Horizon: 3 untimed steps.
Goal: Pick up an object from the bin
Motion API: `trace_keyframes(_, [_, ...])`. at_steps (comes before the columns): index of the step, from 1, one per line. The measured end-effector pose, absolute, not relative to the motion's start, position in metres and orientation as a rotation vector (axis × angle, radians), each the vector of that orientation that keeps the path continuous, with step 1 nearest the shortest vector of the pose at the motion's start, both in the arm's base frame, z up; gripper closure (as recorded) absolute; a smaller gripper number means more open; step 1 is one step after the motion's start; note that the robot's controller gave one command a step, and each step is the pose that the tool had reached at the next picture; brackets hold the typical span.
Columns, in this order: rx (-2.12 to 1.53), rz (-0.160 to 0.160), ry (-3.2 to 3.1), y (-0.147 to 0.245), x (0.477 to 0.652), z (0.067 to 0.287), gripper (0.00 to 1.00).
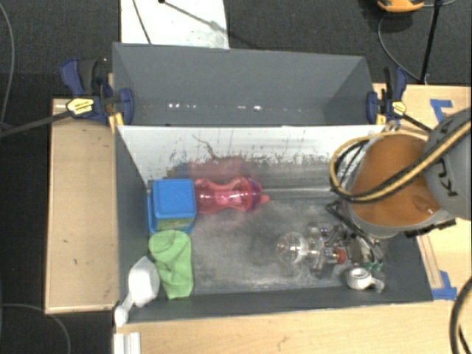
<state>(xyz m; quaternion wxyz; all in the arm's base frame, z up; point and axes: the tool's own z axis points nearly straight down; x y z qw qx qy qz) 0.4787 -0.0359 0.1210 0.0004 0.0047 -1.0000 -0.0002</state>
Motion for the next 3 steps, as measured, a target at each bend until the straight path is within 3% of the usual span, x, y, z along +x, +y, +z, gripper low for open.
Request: trace_keyframes(3, [0.015, 0.000, -3.147, -0.0360, 0.4800, 0.1385, 1.00])
